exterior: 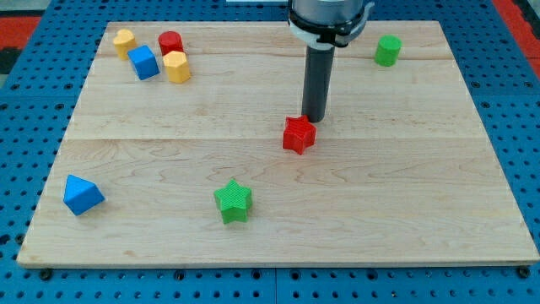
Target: Move the red star towards the green circle
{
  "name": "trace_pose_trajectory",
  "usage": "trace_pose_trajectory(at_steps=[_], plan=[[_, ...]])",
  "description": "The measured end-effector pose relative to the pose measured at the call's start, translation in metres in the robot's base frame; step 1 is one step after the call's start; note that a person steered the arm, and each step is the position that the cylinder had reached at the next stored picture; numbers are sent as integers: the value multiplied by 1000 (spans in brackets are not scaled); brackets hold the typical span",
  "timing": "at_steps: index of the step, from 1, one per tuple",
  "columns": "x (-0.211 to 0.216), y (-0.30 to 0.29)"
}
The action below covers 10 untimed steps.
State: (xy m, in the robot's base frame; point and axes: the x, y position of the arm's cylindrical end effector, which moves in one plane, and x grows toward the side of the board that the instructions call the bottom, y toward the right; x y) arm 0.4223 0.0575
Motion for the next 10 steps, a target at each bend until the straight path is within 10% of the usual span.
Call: trace_pose_trajectory(at_steps=[5, 10], plan=[[82, -57], [-120, 5]])
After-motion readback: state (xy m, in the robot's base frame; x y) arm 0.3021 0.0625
